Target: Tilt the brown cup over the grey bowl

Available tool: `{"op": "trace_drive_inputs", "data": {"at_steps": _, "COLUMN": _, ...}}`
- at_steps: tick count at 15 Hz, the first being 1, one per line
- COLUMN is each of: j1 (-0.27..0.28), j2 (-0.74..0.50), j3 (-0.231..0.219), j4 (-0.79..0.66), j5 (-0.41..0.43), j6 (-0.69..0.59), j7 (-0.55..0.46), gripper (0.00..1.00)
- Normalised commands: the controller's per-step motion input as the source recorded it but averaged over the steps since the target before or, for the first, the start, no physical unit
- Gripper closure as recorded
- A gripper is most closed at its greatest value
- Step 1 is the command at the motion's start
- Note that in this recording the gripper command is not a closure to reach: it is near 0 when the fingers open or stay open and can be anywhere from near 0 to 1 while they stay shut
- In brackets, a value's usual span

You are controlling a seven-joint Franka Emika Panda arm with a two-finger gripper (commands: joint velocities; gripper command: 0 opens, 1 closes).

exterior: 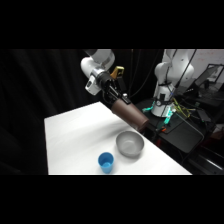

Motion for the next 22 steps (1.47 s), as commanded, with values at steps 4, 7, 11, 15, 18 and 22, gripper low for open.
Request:
{"op": "trace_drive_inputs", "data": {"at_steps": 4, "j1": 0.121, "j2": -0.13, "j3": 0.075, "j4": 0.18, "j5": -0.482, "j6": 0.42, "j7": 0.28, "gripper": 0.13}}
{"op": "trace_drive_inputs", "data": {"at_steps": 7, "j1": 0.104, "j2": -0.04, "j3": 0.098, "j4": 0.25, "j5": -0.553, "j6": 0.36, "j7": 0.36, "gripper": 0.13}}
{"op": "trace_drive_inputs", "data": {"at_steps": 11, "j1": 0.072, "j2": 0.02, "j3": 0.082, "j4": 0.29, "j5": -0.624, "j6": 0.29, "j7": 0.42, "gripper": 0.13}}
{"op": "trace_drive_inputs", "data": {"at_steps": 15, "j1": 0.049, "j2": 0.12, "j3": 0.050, "j4": 0.19, "j5": -0.569, "j6": 0.45, "j7": 0.49, "gripper": 0.13}}
{"op": "trace_drive_inputs", "data": {"at_steps": 18, "j1": 0.039, "j2": 0.19, "j3": -0.009, "j4": 0.10, "j5": -0.531, "j6": 0.50, "j7": 0.63, "gripper": 0.13}}
{"op": "trace_drive_inputs", "data": {"at_steps": 22, "j1": 0.040, "j2": 0.26, "j3": -0.053, "j4": 0.13, "j5": -0.400, "j6": 0.36, "j7": 0.61, "gripper": 0.13}}
